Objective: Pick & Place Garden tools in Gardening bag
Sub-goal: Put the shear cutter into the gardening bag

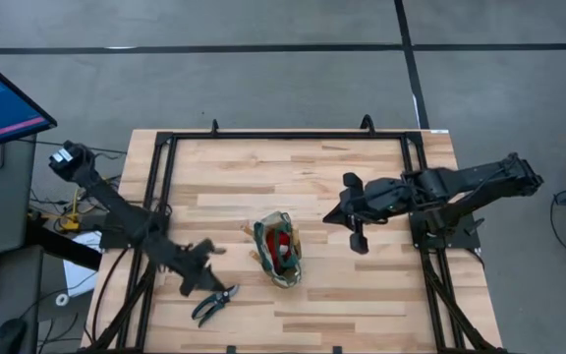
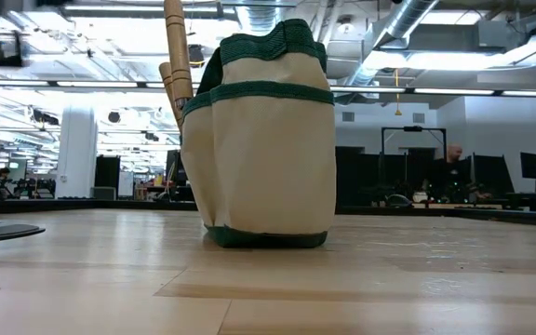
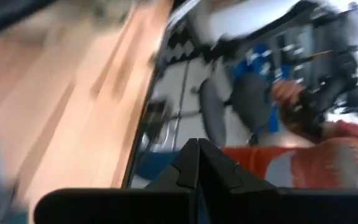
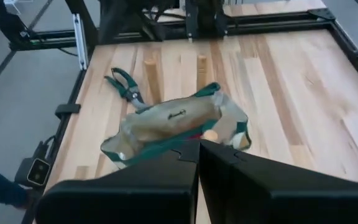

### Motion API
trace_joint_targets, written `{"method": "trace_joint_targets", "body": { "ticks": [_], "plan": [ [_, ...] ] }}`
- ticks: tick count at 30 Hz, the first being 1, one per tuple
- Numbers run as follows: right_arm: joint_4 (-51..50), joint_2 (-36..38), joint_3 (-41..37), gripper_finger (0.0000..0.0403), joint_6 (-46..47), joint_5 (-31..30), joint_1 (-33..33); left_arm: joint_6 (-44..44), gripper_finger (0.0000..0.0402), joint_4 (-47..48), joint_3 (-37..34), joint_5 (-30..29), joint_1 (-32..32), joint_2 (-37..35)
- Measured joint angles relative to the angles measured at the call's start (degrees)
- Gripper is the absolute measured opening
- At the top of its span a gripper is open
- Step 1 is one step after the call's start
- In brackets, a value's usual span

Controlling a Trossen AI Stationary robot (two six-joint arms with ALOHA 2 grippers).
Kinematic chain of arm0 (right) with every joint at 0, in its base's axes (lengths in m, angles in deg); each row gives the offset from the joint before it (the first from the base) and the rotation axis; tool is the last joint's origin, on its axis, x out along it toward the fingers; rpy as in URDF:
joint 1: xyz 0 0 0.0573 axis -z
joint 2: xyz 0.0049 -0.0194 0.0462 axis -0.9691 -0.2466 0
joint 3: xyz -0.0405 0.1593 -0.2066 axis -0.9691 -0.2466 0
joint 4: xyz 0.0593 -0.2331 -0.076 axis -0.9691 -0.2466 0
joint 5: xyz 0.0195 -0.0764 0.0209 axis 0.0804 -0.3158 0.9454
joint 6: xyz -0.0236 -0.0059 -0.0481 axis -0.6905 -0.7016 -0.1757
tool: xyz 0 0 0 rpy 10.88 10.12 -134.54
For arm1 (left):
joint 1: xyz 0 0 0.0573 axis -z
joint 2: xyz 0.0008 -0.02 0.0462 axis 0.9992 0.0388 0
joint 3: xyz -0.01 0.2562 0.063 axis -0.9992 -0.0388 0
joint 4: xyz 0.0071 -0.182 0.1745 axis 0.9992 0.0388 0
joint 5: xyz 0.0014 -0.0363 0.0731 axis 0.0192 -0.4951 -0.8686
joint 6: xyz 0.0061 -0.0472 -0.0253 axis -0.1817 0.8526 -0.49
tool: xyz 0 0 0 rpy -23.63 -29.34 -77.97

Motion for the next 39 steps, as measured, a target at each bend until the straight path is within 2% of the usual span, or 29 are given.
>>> {"method": "trace_joint_targets", "body": {
  "ticks": [5,10,16,20,23,25,31,39],
  "plan": [
    [-1.0,-0.1,-0.1,0.0000,0.4,0.2,0.0,13.9,0.0002,7.2,0.0,-2.3,6.2,4.1],
    [-1.6,-0.1,-0.1,0.0000,1.0,0.2,0.0,26.0,0.0002,12.0,0.0,-3.0,9.2,9.2],
    [-3.5,-0.1,-0.1,0.0000,1.0,0.2,0.0,35.5,0.0002,17.6,1.0,2.7,10.6,13.7],
    [-4.2,-0.1,-0.1,0.0000,1.0,0.3,0.0,36.1,0.0001,32.7,8.0,7.4,10.6,14.4],
    [-4.5,-0.1,-0.1,0.0000,0.8,0.3,0.1,36.1,0.0001,43.9,13.6,7.8,10.6,14.4],
    [-4.6,-0.1,-0.1,0.0000,0.4,0.3,0.2,36.1,0.0001,47.1,15.9,7.8,10.6,14.4],
    [-4.8,-0.1,-0.1,0.0000,0.3,0.3,0.2,35.9,0.0012,46.8,16.7,7.7,10.6,14.4],
    [-6.5,-0.1,-0.1,0.0000,3.2,0.5,0.2,26.9,0.0109,44.9,16.7,7.4,10.5,14.4]
  ]
}}
